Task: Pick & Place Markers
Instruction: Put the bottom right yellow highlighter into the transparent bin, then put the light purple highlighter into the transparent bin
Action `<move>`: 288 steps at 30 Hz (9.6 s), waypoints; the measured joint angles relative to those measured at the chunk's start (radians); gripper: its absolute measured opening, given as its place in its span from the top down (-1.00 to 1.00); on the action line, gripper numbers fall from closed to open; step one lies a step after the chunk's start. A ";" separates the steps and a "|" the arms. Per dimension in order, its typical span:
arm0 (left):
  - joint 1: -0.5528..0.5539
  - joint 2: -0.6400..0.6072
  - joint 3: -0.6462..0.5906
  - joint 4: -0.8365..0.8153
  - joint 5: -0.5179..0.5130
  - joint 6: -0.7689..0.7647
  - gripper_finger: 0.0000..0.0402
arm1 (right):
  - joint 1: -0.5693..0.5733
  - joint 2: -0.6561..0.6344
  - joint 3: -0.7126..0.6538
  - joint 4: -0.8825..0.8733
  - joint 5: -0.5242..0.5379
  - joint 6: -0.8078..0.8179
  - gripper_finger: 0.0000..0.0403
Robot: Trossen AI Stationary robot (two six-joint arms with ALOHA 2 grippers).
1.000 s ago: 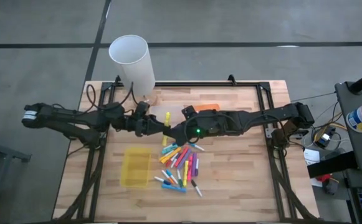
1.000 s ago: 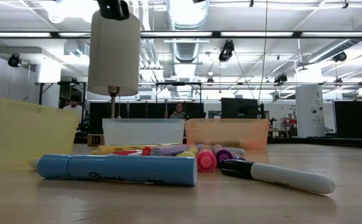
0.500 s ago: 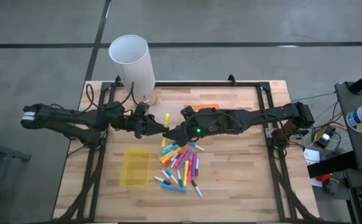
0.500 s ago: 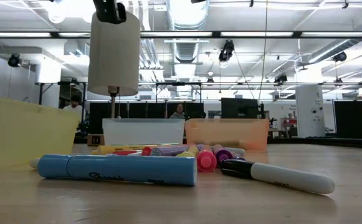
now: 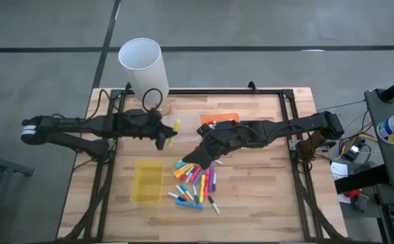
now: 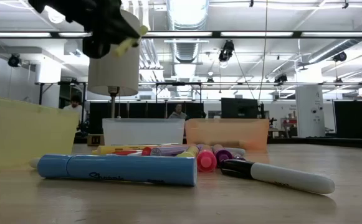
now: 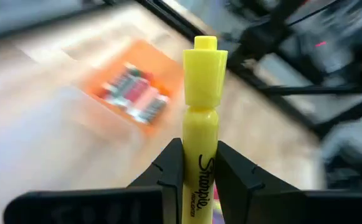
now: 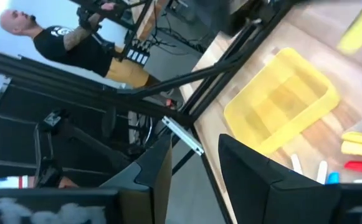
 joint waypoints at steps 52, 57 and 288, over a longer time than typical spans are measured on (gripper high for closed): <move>0.186 0.274 0.159 -0.235 -0.053 0.304 0.31 | 0.020 0.000 0.000 0.052 0.064 -0.243 0.54; 0.185 0.139 0.162 -0.295 -0.017 0.178 0.31 | 0.045 0.022 -0.009 -0.045 0.064 -0.277 0.56; 0.056 0.197 0.158 -0.323 -0.157 0.554 0.73 | -0.113 -0.047 0.015 0.305 0.327 -0.237 0.25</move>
